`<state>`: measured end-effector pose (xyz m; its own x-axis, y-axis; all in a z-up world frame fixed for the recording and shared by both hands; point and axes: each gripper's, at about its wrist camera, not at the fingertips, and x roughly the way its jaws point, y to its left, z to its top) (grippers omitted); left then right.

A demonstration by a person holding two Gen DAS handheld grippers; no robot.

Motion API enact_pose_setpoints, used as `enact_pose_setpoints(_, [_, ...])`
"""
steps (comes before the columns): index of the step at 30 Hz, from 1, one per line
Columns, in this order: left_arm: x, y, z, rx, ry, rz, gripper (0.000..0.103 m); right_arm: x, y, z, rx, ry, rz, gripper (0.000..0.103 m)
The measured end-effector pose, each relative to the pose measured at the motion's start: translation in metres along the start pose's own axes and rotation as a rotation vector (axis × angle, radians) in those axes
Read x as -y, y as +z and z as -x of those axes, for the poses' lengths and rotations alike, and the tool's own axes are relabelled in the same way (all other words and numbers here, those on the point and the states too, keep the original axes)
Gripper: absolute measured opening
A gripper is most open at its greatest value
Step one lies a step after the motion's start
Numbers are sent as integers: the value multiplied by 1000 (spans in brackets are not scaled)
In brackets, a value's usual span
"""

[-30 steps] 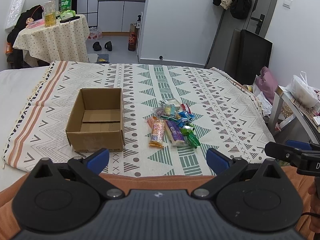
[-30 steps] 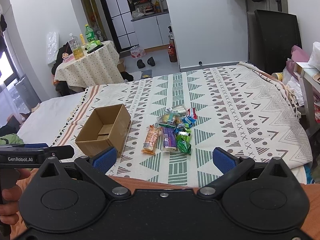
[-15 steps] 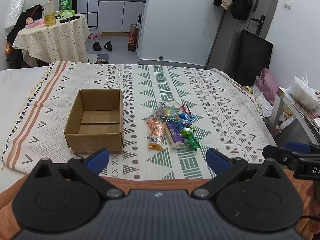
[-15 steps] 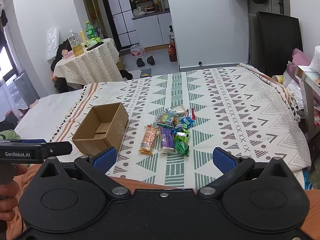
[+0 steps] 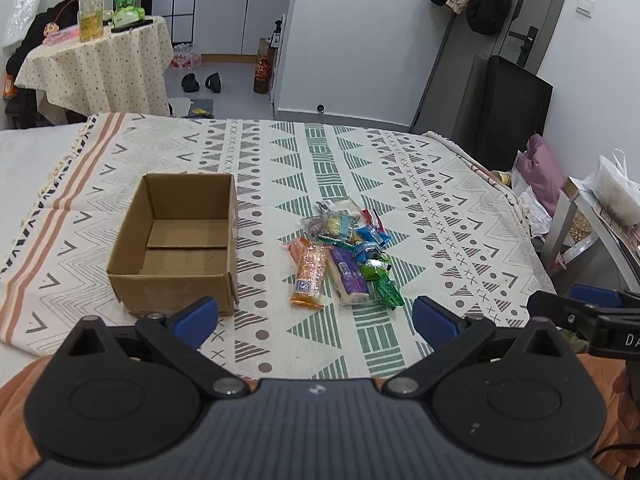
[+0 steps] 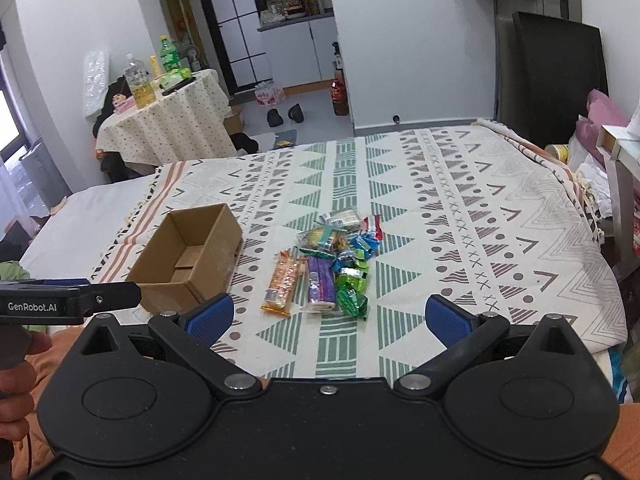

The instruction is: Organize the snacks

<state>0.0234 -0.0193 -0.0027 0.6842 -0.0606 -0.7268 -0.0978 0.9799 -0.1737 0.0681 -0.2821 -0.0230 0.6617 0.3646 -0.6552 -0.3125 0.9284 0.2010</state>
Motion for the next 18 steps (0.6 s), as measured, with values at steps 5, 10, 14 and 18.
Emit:
enact_pose_setpoints(5, [1,3,-20,-27,-13,3,103,9,3,-16,-20,-5,-14,103])
enact_pose_setpoints(10, [2,6,-40,-54,-35,17,103,20,5,-32,-36,-4,-38,103])
enact_pose_setpoints(14, [3,8,-55,-68,-50,25,103,29,6,-45,-52,6,-53,103])
enact_pose_setpoints(18, [5,11,-68,-76,-64,32,103,36,6,-57,-68,10,-66,103])
